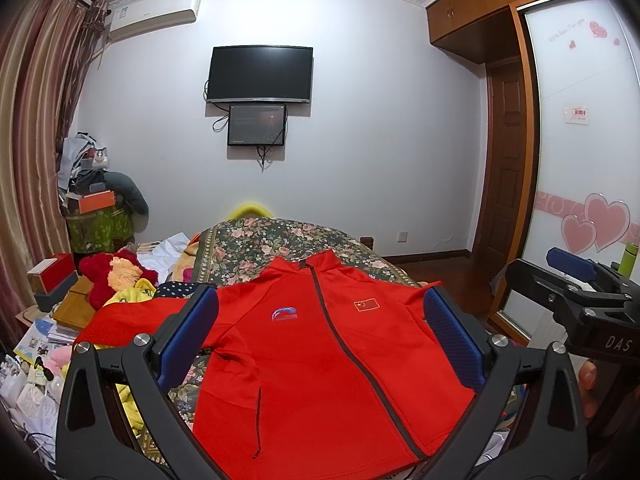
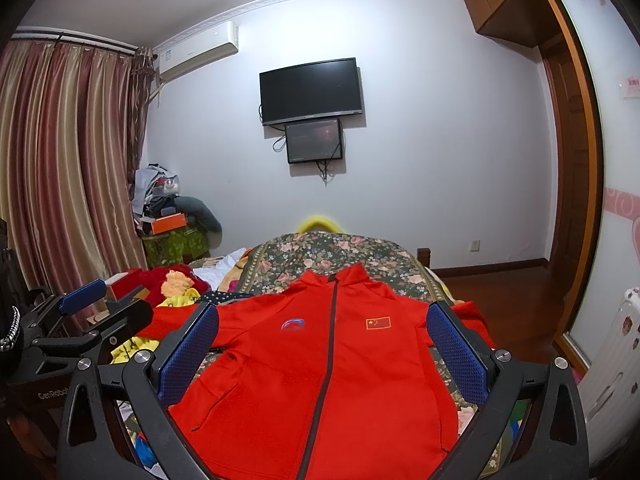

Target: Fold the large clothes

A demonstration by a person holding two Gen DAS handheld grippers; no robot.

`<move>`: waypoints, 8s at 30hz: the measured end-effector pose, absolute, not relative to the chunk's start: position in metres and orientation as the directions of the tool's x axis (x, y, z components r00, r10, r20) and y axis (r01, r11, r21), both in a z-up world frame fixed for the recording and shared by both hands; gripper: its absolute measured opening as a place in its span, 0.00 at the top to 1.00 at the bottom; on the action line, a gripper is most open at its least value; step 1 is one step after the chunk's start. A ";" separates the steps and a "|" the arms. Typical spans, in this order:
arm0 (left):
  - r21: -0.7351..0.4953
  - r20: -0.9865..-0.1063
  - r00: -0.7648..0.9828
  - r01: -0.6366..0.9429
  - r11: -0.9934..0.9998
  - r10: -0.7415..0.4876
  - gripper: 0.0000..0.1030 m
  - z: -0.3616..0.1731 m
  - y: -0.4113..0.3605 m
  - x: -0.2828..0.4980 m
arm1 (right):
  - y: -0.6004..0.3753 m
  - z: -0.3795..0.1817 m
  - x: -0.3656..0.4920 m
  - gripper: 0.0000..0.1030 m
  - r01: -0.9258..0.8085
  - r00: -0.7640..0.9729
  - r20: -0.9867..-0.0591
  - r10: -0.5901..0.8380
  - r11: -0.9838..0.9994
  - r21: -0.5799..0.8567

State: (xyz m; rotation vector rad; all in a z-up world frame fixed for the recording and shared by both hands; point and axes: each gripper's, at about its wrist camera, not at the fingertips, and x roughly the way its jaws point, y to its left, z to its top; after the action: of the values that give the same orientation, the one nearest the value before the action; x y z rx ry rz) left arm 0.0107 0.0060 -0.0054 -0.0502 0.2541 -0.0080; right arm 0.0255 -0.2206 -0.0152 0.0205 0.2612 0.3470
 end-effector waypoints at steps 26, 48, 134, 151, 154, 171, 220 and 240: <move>-0.080 -0.260 0.966 -0.010 0.997 -0.012 0.00 -0.014 0.023 0.033 | -0.201 -0.019 0.037 0.00 -0.326 0.904 -0.277 0.326 0.944 0.047; -0.089 -0.490 0.846 -0.289 0.953 0.211 0.00 -0.096 0.199 0.177 | -0.104 -0.069 0.232 0.00 -0.351 0.842 -0.444 0.306 0.936 -0.020; -0.129 -0.838 0.490 0.250 0.960 -0.240 0.43 -0.241 0.011 0.418 | -0.213 -0.170 0.339 0.00 -0.293 0.703 -0.684 0.194 0.956 -0.029; -0.060 -0.792 0.610 -0.108 0.992 0.019 0.29 -0.207 0.226 0.375 | -0.056 -0.171 0.365 0.00 -0.556 0.586 -0.731 0.350 0.830 -0.048; -0.049 -0.813 0.581 -0.143 0.989 0.044 0.29 -0.225 0.249 0.379 | -0.021 -0.187 0.381 0.00 -0.593 0.542 -0.757 0.365 0.804 -0.037; 0.003 -0.845 0.529 -0.128 0.992 0.071 0.26 -0.294 0.269 0.396 | 0.130 -0.297 0.450 0.24 -0.712 0.503 -0.825 0.257 0.665 -0.227; -0.082 -0.891 0.454 -0.152 0.985 -0.004 0.18 -0.282 0.161 0.430 | -0.224 -0.220 0.458 0.92 -0.280 0.641 -0.717 0.273 0.953 0.112; -0.007 -0.883 0.464 -0.170 0.986 0.073 0.09 -0.289 0.156 0.427 | -0.273 -0.280 0.455 0.01 -0.187 0.523 -0.852 0.002 0.976 -0.112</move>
State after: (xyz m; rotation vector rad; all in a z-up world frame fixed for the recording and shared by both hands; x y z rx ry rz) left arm 0.4271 0.1559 -0.2886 -0.0985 1.0781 0.1495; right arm 0.4551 -0.2733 -0.2803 -0.1995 1.0161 0.1145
